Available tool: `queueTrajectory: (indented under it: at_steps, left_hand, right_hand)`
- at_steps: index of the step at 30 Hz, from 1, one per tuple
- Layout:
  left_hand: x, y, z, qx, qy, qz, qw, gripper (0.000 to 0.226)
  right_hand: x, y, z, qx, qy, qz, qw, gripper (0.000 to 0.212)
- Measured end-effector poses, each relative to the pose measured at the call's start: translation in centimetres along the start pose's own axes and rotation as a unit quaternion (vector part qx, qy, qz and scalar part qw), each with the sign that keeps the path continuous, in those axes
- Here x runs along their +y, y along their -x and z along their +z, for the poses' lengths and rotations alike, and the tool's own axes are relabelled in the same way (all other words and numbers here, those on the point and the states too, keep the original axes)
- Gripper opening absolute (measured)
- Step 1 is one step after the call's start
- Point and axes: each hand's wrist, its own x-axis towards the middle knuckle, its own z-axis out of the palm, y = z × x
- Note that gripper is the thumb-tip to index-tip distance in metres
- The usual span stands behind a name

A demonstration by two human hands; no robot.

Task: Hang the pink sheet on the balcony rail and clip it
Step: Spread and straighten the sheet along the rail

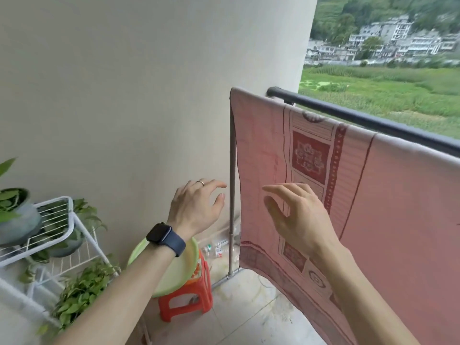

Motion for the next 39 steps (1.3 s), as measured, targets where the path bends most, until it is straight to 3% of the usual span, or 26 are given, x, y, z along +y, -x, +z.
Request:
queueTrajectory:
  at_steps: [11, 19, 22, 26, 30, 35, 39]
  left_hand:
    - [-10.5, -21.3, 2.6, -0.019, -0.039, 0.087, 0.995, 0.029]
    - [-12.8, -35.1, 4.0, 0.039, 0.148, 0.170, 0.974, 0.037]
    - [-11.9, -38.8, 4.9, -0.045, 0.327, 0.120, 0.936, 0.049]
    - [-11.2, -41.8, 7.2, -0.224, 0.493, 0.083, 0.837, 0.060]
    - [-11.0, -43.2, 8.9, -0.306, 0.567, 0.097, 0.759, 0.038]
    - [-11.7, -44.5, 10.0, -0.326, 0.605, 0.090, 0.721, 0.039]
    - [-11.8, -45.9, 9.5, -0.339, 0.588, 0.126, 0.723, 0.040]
  right_hand:
    - [-0.5, -19.5, 5.8, 0.029, 0.099, 0.017, 0.995, 0.027]
    - [-1.1, -30.1, 7.2, 0.153, 0.201, 0.061, 0.966, 0.030]
    - [-1.0, -33.7, 7.4, 0.142, 0.256, 0.122, 0.948, 0.041]
    - [-0.8, -37.4, 8.3, -0.013, 0.247, 0.217, 0.944, 0.053]
    - [-0.7, -40.0, 9.5, -0.054, 0.235, 0.240, 0.941, 0.043]
    - [-0.7, -41.1, 9.4, -0.027, 0.153, 0.241, 0.958, 0.030]
    - [-0.9, -42.5, 10.1, -0.010, 0.160, 0.216, 0.963, 0.023]
